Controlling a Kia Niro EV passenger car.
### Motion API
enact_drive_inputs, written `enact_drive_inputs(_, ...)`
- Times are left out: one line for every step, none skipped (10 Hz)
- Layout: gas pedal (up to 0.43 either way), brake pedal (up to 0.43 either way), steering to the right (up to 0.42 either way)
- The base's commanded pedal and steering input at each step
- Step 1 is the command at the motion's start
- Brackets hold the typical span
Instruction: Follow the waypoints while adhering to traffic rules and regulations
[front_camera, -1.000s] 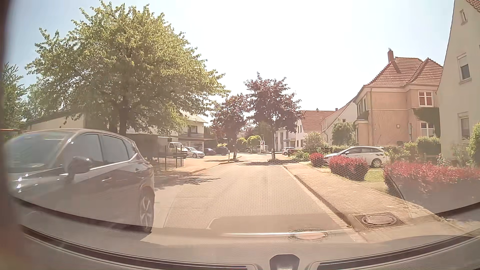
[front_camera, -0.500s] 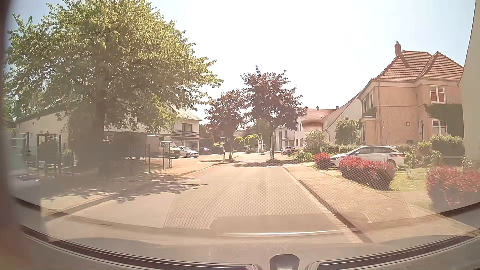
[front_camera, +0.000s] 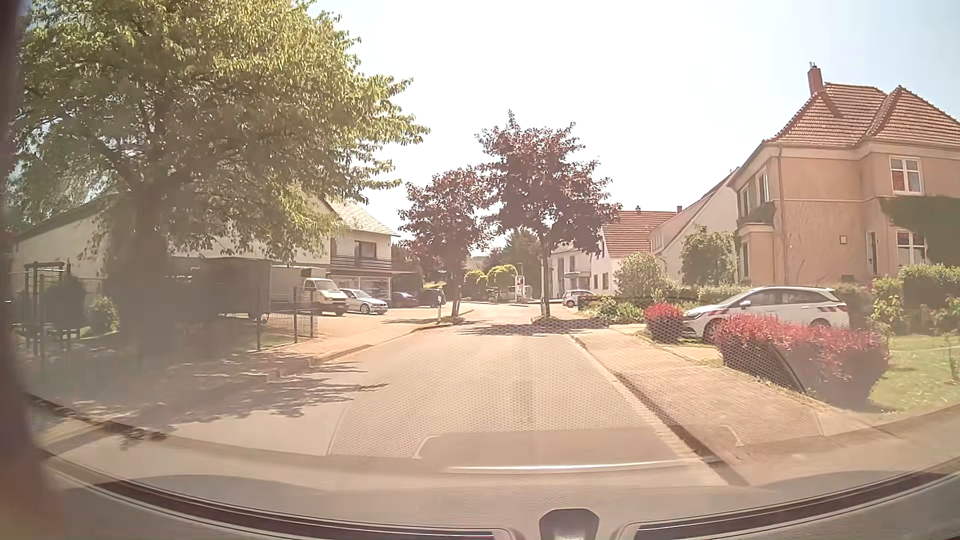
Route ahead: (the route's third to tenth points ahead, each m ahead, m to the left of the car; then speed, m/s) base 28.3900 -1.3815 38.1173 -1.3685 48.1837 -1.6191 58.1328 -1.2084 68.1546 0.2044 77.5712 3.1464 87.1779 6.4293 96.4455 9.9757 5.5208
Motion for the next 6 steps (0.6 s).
enact_drive_inputs(0.157,0.006,0.002)
enact_drive_inputs(0.157,0.006,0.002)
enact_drive_inputs(0.150,0.006,0.002)
enact_drive_inputs(0.150,0.006,0.003)
enact_drive_inputs(0.150,0.006,0.003)
enact_drive_inputs(0.150,0.006,0.003)
